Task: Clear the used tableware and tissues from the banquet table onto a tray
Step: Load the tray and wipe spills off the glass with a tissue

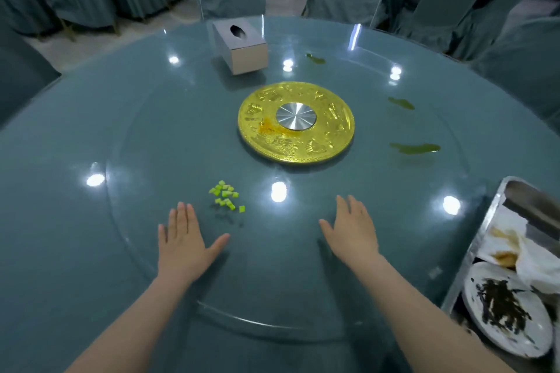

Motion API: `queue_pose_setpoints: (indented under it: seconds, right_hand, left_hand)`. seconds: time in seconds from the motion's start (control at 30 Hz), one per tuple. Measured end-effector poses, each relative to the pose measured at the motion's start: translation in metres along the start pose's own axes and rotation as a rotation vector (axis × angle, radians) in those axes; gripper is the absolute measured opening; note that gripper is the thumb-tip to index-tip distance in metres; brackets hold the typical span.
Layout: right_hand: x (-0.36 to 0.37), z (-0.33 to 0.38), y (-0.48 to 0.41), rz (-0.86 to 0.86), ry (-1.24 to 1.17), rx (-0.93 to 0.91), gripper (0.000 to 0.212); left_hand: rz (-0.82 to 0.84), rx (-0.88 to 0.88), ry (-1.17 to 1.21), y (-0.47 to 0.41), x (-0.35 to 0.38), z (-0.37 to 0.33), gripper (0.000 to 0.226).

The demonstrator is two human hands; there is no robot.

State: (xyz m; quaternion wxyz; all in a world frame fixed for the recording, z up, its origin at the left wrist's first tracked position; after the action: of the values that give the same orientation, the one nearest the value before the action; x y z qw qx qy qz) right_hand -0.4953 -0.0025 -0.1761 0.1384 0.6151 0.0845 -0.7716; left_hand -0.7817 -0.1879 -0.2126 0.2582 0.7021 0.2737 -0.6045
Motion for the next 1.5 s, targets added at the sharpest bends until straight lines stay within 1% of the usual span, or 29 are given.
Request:
queue_pose_setpoints:
  seconds: [0.07, 0.13, 0.23, 0.3, 0.4, 0.47, 0.57, 0.63, 0.7, 0.83, 0.93, 1.0, 1.07, 1.13, 1.2, 1.23, 1.27, 1.3, 1.33, 1.37, 1.4, 1.43, 1.5]
  right_hand:
    - [0.003, 0.051, 0.009, -0.080, -0.053, -0.152, 0.064]
    - [0.011, 0.098, 0.013, -0.090, -0.095, -0.270, 0.062]
    - [0.018, 0.147, 0.007, -0.103, -0.046, -0.409, 0.065]
    - [0.020, 0.168, -0.002, -0.117, -0.028, -0.454, 0.069]
    - [0.027, 0.190, -0.018, -0.082, -0.043, -0.457, 0.073]
    - [0.035, 0.201, -0.024, -0.044, -0.008, -0.491, 0.069]
    - [0.045, 0.211, -0.024, -0.045, 0.035, -0.619, 0.052]
    - [0.048, 0.216, -0.019, -0.062, -0.001, -0.703, 0.039]
    - [0.048, 0.220, -0.015, -0.081, -0.036, -0.746, 0.031]
    - [0.047, 0.226, -0.013, -0.109, -0.055, -0.780, 0.027]
    - [0.047, 0.226, -0.014, -0.103, -0.053, -0.763, 0.028]
    - [0.045, 0.222, -0.016, -0.091, -0.087, -0.698, 0.028]
    - [0.039, 0.210, -0.023, -0.070, -0.197, -0.562, 0.024]
    - [0.030, 0.189, -0.033, -0.035, -0.439, -0.332, 0.031]
    - [0.025, 0.164, -0.038, 0.001, -0.737, -0.048, 0.036]
    - [0.029, 0.151, -0.038, 0.064, -0.921, 0.136, 0.034]
    - [0.040, 0.142, -0.033, 0.167, -1.126, 0.332, 0.030]
    - [0.052, 0.140, -0.025, 0.313, -1.339, 0.510, 0.028]
    - [0.059, 0.144, -0.017, 0.453, -1.539, 0.635, 0.027]
    - [0.063, 0.148, -0.011, 0.557, -1.701, 0.711, 0.029]
    - [0.063, 0.151, -0.007, 0.621, -1.821, 0.759, 0.030]
    - [0.063, 0.152, -0.004, 0.652, -1.896, 0.790, 0.031]
    - [0.065, 0.151, -0.002, 0.661, -1.941, 0.822, 0.032]
  left_hand:
    - [0.039, 0.017, -0.013, 0.009, 0.008, -0.006, 0.114]
    - [0.084, 0.034, -0.028, 0.019, 0.014, -0.012, 0.121]
    - [0.159, 0.037, -0.004, 0.028, 0.020, -0.024, 0.132]
    - [0.214, 0.035, 0.008, 0.031, 0.025, -0.030, 0.140]
    - [0.256, 0.031, 0.015, 0.034, 0.029, -0.034, 0.145]
    - [0.260, 0.026, 0.024, 0.036, 0.029, -0.036, 0.144]
    - [0.263, 0.025, 0.031, 0.038, 0.029, -0.037, 0.140]
    - [0.262, 0.031, 0.029, 0.038, 0.029, -0.037, 0.140]
    - [0.269, 0.034, 0.029, 0.038, 0.028, -0.036, 0.140]
    - [0.288, 0.041, 0.028, 0.037, 0.027, -0.036, 0.141]
    - [0.293, 0.043, 0.030, 0.036, 0.026, -0.035, 0.145]
    - [0.292, 0.042, 0.033, 0.036, 0.025, -0.035, 0.145]
    - [0.291, 0.040, 0.036, 0.036, 0.025, -0.035, 0.142]
    - [0.289, 0.043, 0.034, 0.036, 0.024, -0.036, 0.141]
    - [0.287, 0.043, 0.034, 0.036, 0.024, -0.036, 0.143]
    - [0.284, 0.043, 0.033, 0.036, 0.024, -0.035, 0.144]
    - [0.280, 0.043, 0.031, 0.035, 0.024, -0.035, 0.144]
    - [0.278, 0.046, 0.026, 0.034, 0.023, -0.035, 0.144]
    - [0.276, 0.048, 0.021, 0.033, 0.023, -0.034, 0.143]
    - [0.274, 0.049, 0.015, 0.032, 0.022, -0.033, 0.143]
    - [0.274, 0.050, 0.007, 0.032, 0.022, -0.031, 0.143]
    - [0.275, 0.050, 0.000, 0.031, 0.022, -0.030, 0.143]
    - [0.279, 0.053, -0.006, 0.029, 0.022, -0.028, 0.143]
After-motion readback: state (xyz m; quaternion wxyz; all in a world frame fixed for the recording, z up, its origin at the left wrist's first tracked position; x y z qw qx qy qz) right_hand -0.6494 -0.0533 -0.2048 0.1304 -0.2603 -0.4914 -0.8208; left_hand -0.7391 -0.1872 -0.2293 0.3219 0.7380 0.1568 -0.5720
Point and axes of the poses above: each hand's wrist, its own y-axis away from the middle knuckle, its own x-axis out of the palm, z = x × y, the point moved 9 cm from there along -y, towards the middle knuckle, and after that the axes turned 10 degrees about -z, right-handed, at the moved point
